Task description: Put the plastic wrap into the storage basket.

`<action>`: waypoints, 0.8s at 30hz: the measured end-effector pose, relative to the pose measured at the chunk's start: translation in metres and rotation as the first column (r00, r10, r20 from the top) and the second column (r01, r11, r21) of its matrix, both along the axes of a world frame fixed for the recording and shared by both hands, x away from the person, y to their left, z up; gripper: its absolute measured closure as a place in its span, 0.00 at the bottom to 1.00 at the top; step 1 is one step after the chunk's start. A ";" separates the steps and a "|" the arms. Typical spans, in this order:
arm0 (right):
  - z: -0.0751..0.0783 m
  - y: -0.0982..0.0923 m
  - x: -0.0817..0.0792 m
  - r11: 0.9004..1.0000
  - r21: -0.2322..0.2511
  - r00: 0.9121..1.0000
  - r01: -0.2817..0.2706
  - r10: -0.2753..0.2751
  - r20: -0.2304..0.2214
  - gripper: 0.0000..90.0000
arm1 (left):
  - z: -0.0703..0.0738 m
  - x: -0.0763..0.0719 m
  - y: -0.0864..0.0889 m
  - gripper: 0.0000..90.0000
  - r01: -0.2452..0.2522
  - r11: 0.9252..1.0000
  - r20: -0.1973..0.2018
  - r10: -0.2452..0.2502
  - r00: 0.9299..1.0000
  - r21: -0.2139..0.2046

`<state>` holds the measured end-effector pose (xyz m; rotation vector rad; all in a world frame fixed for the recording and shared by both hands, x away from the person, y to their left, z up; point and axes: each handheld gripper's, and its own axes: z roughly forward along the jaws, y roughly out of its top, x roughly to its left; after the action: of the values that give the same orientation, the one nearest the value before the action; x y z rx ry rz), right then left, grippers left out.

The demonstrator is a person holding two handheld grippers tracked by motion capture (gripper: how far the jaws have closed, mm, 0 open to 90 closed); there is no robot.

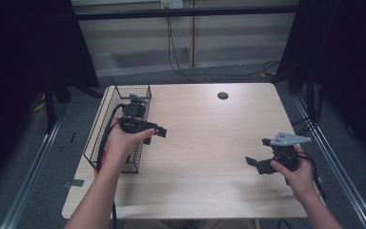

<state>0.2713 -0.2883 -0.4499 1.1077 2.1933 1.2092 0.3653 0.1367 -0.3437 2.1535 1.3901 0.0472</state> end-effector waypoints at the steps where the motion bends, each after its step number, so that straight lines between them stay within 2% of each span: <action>1: 0.000 0.000 0.000 1.000 0.001 1.000 0.000 0.000 -0.001 0.03 | -0.001 0.000 -0.001 0.12 0.000 1.000 0.000 0.000 1.000 -0.001; 3: 0.000 0.000 0.000 1.000 0.002 1.000 0.000 0.000 -0.001 0.03 | -0.004 -0.001 -0.003 0.12 0.002 1.000 -0.001 -0.002 1.000 -0.013; 6: -0.001 0.000 0.000 1.000 0.002 1.000 0.000 0.000 -0.002 0.03 | -0.009 -0.002 -0.005 0.12 0.017 1.000 0.002 -0.017 1.000 -0.003; 13: -0.003 0.001 0.000 1.000 0.002 1.000 0.001 -0.001 -0.006 0.03 | -0.017 -0.007 -0.011 0.11 0.044 0.999 0.007 -0.044 0.999 -0.009; 20: -0.005 0.001 0.000 1.000 0.005 1.000 -0.002 0.002 -0.007 0.03 | -0.030 -0.015 -0.022 0.11 0.077 0.997 0.032 -0.076 0.997 -0.030; 24: -0.006 0.003 0.000 1.000 -0.010 1.000 -0.011 0.011 -0.017 0.03 | -0.039 -0.019 -0.029 0.11 0.104 0.994 0.041 -0.102 0.994 -0.034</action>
<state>0.2711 -0.2849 -0.4563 1.1078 2.2182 1.1964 0.3459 0.1081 -0.3824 2.1797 1.2469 0.0246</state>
